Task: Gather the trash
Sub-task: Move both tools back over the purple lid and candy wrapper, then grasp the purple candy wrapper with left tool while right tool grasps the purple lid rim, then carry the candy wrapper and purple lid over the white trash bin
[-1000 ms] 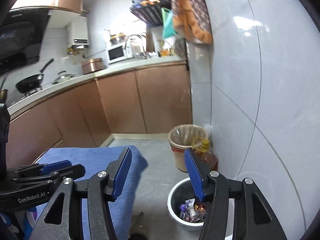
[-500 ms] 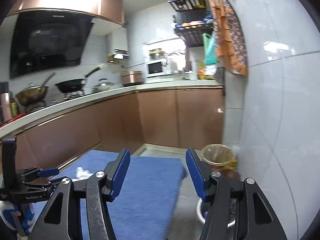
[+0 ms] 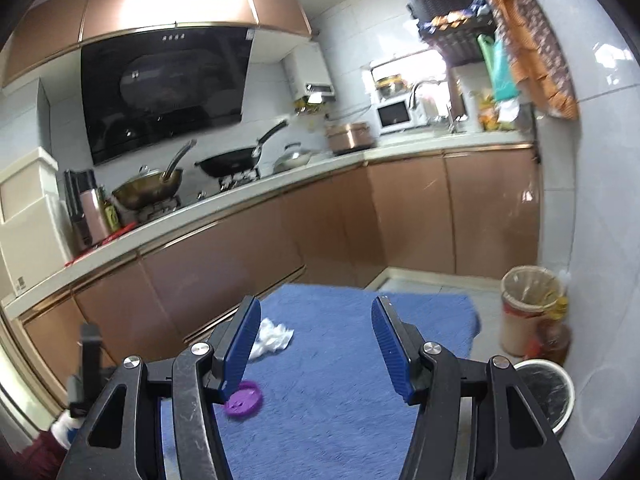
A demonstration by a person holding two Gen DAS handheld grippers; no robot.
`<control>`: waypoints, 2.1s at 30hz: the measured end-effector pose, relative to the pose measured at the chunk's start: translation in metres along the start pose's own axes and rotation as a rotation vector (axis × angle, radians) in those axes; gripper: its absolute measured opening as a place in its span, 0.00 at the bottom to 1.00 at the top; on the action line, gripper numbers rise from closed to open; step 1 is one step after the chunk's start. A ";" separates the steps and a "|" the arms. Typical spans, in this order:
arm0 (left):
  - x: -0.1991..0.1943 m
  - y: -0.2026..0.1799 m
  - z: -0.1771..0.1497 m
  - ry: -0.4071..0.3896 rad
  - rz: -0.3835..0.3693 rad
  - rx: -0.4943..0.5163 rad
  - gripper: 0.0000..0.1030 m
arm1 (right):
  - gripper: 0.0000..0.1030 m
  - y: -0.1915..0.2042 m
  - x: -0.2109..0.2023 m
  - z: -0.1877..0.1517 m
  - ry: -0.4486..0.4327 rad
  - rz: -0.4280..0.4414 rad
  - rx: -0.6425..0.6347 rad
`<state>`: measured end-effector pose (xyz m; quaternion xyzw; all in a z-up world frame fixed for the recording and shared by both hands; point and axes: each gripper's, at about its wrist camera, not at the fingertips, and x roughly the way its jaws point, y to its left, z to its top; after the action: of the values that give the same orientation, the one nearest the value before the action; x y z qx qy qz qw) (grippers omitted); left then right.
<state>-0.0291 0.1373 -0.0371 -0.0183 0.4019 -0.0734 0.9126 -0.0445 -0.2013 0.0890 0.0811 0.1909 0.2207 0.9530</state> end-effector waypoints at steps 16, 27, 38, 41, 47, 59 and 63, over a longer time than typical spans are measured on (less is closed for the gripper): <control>0.052 0.023 -0.039 0.059 -0.043 -0.130 0.61 | 0.54 0.034 0.133 -0.059 0.301 0.128 -0.041; 0.070 0.024 -0.052 0.058 -0.080 -0.174 0.35 | 0.53 0.070 0.237 -0.122 0.579 0.243 -0.102; 0.068 0.024 -0.054 0.048 -0.107 -0.179 0.34 | 0.24 0.081 0.293 -0.160 0.732 0.261 -0.097; 0.064 0.021 -0.055 0.042 -0.108 -0.179 0.34 | 0.18 0.079 0.297 -0.163 0.751 0.255 -0.089; 0.050 0.012 -0.060 0.018 -0.105 -0.175 0.34 | 0.11 0.074 0.302 -0.168 0.776 0.249 -0.058; 0.015 -0.003 -0.059 -0.037 -0.080 -0.134 0.34 | 0.05 0.056 0.255 -0.148 0.686 0.242 -0.028; 0.004 -0.012 -0.056 -0.050 -0.080 -0.122 0.34 | 0.05 0.051 0.228 -0.138 0.633 0.227 -0.040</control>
<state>-0.0690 0.1264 -0.0772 -0.0917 0.3816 -0.0850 0.9158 0.0694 -0.0430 -0.0995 0.0107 0.4628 0.3432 0.8173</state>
